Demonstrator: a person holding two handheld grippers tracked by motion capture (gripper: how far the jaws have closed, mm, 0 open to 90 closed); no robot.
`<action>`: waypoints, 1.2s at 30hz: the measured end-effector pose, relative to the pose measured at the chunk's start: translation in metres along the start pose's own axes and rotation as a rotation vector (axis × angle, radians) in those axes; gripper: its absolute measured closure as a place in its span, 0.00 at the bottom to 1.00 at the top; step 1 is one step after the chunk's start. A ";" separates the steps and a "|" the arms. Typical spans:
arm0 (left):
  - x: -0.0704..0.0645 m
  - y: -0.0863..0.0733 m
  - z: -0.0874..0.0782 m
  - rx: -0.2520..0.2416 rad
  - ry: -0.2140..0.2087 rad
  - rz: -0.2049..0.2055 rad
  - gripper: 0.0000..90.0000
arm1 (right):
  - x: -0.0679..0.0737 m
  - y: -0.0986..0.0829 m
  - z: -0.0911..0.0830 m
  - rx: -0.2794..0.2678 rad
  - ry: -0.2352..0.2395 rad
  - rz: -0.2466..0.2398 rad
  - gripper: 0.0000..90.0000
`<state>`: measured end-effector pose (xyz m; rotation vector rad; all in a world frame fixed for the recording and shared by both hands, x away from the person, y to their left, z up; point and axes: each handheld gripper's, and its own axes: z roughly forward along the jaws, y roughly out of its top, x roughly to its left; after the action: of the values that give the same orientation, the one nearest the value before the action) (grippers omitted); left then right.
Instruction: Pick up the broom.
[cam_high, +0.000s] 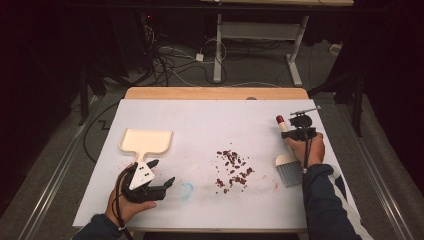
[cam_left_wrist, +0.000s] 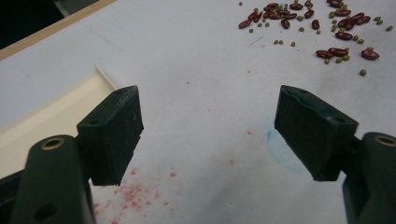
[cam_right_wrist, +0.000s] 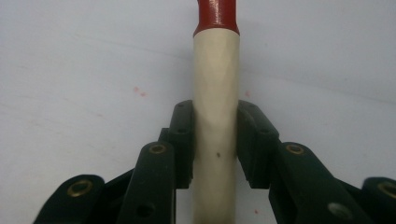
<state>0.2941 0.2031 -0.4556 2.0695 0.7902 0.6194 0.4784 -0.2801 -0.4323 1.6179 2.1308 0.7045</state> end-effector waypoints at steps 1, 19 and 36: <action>-0.001 0.000 -0.001 -0.004 0.001 -0.001 0.25 | 0.000 -0.002 -0.006 -0.032 0.010 -0.007 0.78; -0.016 0.021 0.002 -0.054 -0.060 -0.022 0.28 | 0.023 -0.042 -0.100 -0.456 0.123 -0.085 0.78; -0.099 0.114 0.045 -0.172 -0.357 0.047 0.29 | 0.077 -0.051 -0.150 -0.667 0.157 -0.157 0.78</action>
<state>0.2923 0.0551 -0.4005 1.9679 0.4663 0.3157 0.3326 -0.2412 -0.3409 1.0525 1.8023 1.3438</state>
